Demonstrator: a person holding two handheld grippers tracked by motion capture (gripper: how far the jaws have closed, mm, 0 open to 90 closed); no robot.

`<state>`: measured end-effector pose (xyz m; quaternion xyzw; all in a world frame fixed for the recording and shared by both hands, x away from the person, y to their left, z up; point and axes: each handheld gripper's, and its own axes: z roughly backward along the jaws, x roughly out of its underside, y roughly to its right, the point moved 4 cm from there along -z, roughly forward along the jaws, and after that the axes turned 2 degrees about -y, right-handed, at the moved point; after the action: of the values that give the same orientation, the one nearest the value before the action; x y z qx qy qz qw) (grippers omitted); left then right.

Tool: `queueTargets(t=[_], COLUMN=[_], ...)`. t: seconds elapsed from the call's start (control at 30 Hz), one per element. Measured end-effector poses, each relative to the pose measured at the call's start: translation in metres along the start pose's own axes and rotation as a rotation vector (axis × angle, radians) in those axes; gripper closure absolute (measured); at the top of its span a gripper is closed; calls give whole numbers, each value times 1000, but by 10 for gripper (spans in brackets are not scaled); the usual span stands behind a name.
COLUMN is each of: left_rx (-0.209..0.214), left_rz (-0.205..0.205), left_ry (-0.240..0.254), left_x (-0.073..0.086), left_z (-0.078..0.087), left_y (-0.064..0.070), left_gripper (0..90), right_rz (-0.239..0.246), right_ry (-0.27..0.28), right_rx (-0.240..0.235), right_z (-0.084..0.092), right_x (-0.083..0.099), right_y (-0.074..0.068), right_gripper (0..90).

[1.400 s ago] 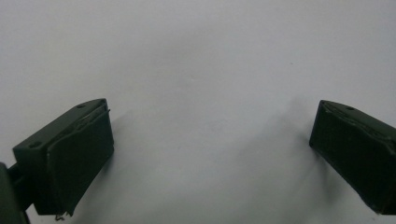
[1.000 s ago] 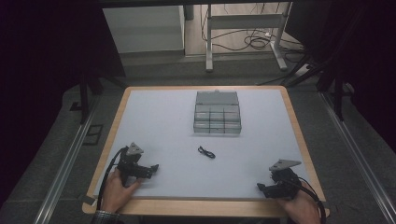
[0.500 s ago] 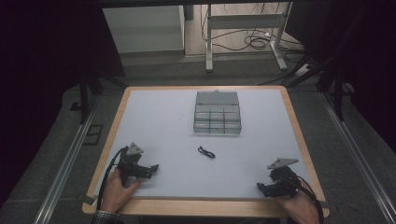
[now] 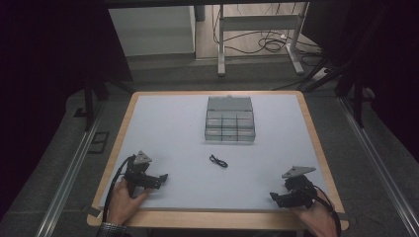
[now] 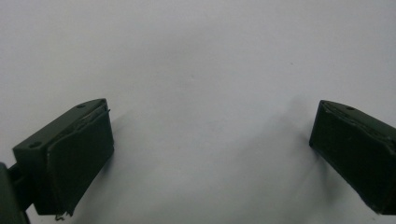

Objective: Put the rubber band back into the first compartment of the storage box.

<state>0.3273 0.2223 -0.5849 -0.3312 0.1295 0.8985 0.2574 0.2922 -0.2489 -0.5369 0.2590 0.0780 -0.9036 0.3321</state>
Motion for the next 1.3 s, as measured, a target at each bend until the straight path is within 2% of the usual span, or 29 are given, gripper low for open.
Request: queueTargets(t=[0.37, 0.67, 0.8, 1.03, 1.3], left_rx=[0, 0, 0, 0, 0], left_rz=[1, 0, 1, 0, 0], left_ry=[0, 1, 1, 1, 1], left_x=[0, 0, 0, 0, 0], left_z=[0, 0, 0, 0, 0], left_y=[0, 0, 0, 0, 0], left_gripper=[0, 0, 0, 0, 0], right_rz=[12, -2, -12, 0, -2], right_ry=[11, 1, -5, -14, -17], right_rx=[-27, -56, -56, -52, -50], right_z=[1, 2, 2, 0, -1], right_x=[-9, -13, -14, -22, -35], right_y=[-5, -6, -7, -8, -11], right_gripper=[249, 250, 250, 250, 250])
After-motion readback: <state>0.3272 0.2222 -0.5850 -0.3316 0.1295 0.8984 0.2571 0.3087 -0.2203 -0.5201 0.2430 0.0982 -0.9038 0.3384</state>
